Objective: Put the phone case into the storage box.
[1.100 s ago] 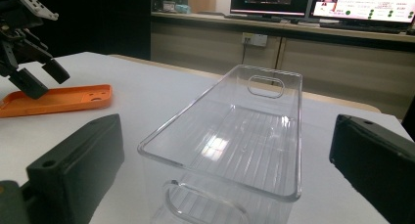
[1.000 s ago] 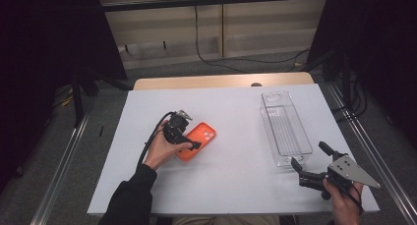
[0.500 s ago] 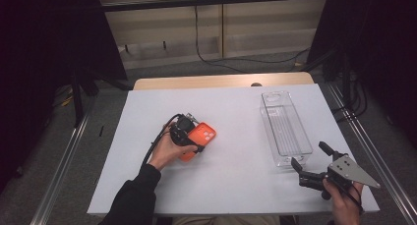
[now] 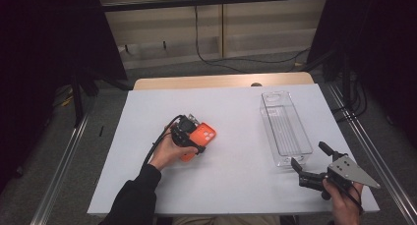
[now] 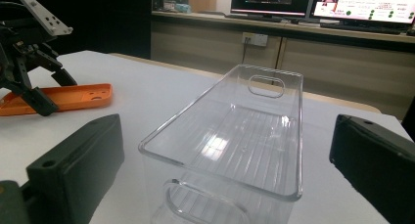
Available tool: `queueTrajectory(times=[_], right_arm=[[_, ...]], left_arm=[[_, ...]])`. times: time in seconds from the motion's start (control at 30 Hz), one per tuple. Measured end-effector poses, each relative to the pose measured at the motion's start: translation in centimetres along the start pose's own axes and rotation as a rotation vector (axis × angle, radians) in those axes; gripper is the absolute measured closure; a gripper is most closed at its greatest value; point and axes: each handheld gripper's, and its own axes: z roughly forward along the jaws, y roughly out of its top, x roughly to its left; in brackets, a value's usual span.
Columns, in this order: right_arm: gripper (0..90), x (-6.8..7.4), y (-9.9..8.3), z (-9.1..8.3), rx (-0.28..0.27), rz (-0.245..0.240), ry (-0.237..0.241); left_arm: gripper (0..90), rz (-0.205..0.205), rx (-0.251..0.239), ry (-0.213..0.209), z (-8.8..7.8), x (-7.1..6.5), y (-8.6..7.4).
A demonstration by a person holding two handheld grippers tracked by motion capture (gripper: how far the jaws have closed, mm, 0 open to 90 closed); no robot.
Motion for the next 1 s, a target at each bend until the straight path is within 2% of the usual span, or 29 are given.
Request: queueTrajectory(times=[0.1, 0.4, 0.77, 1.0], right_arm=[[0.0, -0.01, 0.00, 0.01, 0.000, -0.001, -0.001], [0.0, 0.01, -0.01, 0.03, 0.002, 0.001, 0.003], [0.0, 0.03, -0.04, 0.02, 0.002, 0.000, 0.001], [0.0, -0.02, -0.04, -0.15, 0.002, 0.004, -0.001]], left_arm=[[14.1, -0.003, -0.007, -0.001, -0.18, 0.08, -0.03], [15.1, -0.010, 0.003, 0.001, -0.28, -0.01, 0.08], [15.6, -0.009, -0.007, 0.004, -0.39, -0.10, 0.04], [15.6, -0.023, -0.018, 0.011, -0.47, -0.19, -0.09]])
